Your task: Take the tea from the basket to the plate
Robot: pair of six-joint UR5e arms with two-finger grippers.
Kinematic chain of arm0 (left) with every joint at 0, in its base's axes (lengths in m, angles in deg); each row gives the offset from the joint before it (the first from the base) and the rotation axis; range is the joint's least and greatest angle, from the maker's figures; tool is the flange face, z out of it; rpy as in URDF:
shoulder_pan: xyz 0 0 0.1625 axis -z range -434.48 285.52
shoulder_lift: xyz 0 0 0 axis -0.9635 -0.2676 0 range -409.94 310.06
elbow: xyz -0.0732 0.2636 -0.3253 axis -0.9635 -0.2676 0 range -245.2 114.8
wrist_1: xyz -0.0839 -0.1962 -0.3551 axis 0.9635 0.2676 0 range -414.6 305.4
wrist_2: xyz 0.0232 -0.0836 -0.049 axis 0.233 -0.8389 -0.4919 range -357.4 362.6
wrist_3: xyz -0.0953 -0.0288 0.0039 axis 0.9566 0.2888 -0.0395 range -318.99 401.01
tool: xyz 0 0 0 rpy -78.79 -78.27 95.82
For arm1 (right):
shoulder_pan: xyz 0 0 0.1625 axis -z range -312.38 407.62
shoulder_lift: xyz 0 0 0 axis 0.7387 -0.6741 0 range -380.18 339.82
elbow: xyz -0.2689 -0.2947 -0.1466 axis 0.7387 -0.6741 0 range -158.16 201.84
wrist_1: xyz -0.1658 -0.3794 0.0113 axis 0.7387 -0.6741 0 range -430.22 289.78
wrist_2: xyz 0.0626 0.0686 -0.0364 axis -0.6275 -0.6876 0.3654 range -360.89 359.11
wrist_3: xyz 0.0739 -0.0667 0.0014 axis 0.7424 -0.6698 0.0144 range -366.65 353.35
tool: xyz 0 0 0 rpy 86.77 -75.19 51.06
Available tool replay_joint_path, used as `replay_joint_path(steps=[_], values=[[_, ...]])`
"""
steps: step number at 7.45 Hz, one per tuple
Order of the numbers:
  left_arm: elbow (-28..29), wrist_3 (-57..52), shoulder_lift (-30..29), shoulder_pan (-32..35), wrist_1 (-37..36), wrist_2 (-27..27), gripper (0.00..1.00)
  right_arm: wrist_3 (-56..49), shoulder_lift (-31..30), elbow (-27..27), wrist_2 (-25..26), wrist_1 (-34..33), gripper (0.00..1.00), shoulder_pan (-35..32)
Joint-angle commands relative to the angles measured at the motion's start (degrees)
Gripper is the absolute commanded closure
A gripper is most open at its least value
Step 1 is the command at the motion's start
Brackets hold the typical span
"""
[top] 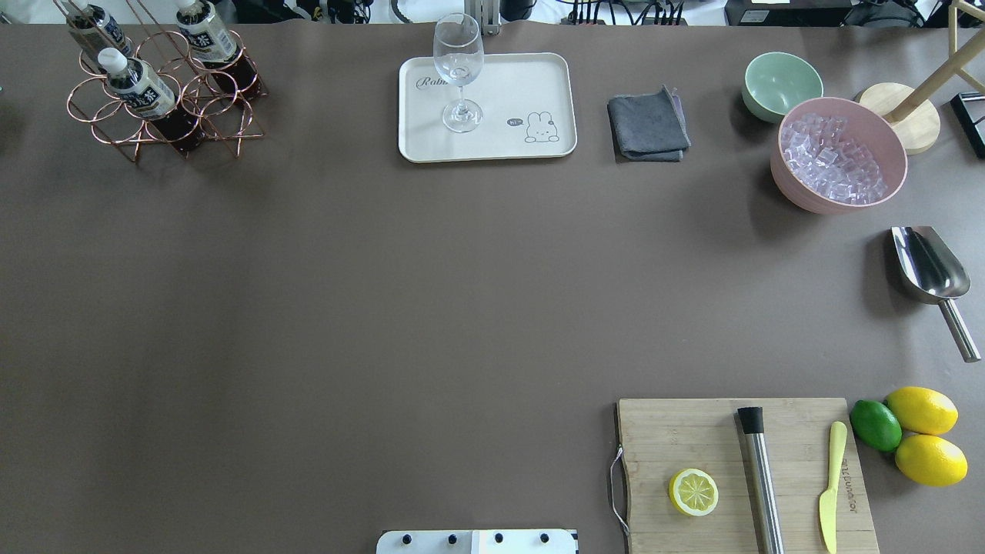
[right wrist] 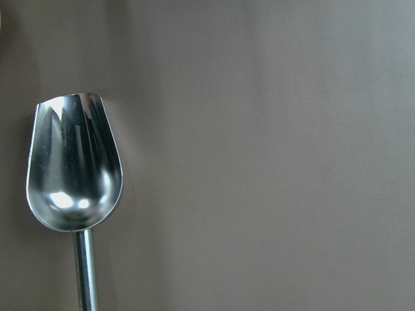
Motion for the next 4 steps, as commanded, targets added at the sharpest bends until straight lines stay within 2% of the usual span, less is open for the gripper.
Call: replay_joint_path(steps=[1, 4], values=[[-0.09, -0.07, -0.05, 0.17, -0.08, -0.01, 0.02, -0.04, 0.00, -0.02, 0.00, 0.00, 0.00, 0.00], [-0.44, -0.07, -0.05, 0.17, -0.17, 0.08, 0.02, -0.04, -0.18, -0.02, -0.18, 0.00, 0.00, 0.00]])
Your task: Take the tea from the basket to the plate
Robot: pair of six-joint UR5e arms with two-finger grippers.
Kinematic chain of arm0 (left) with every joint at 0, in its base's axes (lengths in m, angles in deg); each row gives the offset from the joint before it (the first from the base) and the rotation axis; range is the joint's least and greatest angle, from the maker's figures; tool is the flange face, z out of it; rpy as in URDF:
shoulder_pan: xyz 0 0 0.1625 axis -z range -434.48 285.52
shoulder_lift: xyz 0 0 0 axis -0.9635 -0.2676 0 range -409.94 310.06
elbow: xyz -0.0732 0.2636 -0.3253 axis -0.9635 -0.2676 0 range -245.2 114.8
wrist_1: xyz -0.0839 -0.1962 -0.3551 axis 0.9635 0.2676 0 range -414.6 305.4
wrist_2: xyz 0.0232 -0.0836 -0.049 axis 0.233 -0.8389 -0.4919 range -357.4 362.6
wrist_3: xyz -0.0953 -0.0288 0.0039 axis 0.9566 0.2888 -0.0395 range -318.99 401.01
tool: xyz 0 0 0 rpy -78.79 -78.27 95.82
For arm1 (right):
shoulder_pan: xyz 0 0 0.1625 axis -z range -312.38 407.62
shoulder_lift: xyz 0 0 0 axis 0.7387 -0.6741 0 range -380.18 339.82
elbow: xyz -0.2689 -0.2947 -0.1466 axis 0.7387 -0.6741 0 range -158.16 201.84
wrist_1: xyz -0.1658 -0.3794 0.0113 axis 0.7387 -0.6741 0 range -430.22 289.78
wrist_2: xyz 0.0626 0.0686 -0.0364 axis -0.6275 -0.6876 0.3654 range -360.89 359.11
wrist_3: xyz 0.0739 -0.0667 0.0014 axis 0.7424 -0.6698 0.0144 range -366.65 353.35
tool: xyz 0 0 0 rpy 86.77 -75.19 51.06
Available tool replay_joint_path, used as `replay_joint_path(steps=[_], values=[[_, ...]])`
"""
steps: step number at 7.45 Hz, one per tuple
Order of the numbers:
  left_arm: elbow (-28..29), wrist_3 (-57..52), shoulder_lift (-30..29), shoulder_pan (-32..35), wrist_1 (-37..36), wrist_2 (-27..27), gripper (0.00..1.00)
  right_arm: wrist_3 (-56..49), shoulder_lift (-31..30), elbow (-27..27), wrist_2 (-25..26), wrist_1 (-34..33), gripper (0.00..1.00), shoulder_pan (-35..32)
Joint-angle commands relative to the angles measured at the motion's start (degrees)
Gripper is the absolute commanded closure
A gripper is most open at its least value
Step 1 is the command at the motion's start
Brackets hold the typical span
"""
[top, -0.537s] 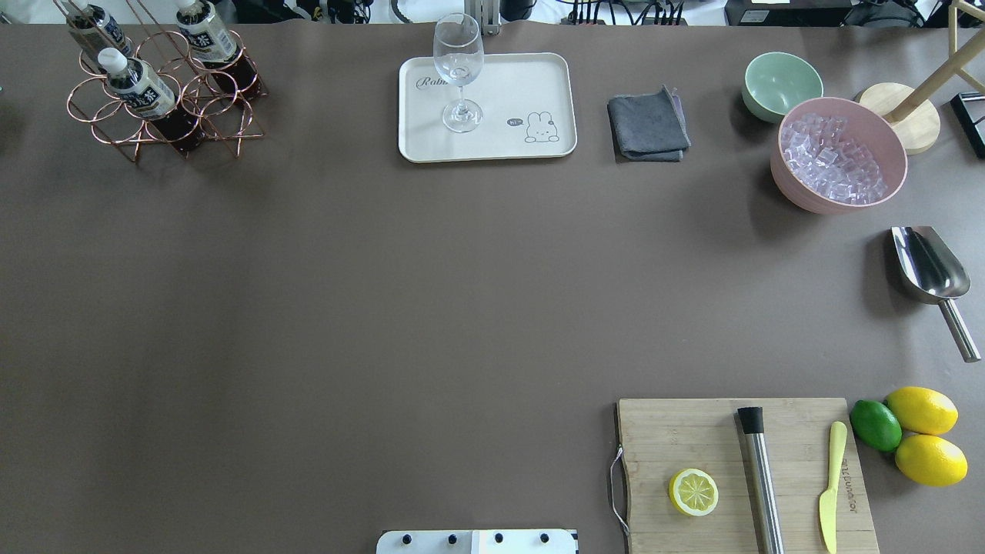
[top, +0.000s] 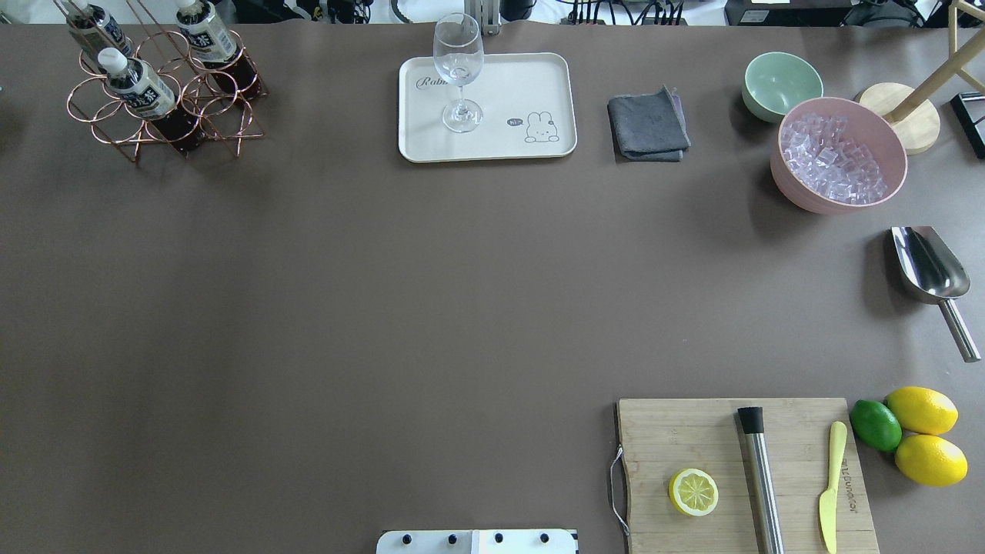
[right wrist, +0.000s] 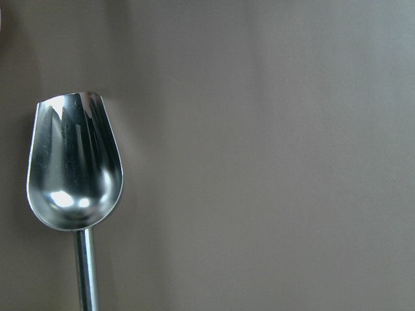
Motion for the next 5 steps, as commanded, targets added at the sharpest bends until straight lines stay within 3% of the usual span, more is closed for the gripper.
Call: replay_joint_path(steps=[1, 5], values=[[-0.30, 0.09, -0.09, 0.00, -0.02, 0.05, 0.02, -0.03, -0.09, -0.03, -0.12, 0.00, 0.00, 0.00], [-0.73, 0.00, -0.09, 0.00, -0.11, 0.05, 0.02, 0.06, 0.17, -0.03, -0.39, 0.00, 0.00, 0.00]])
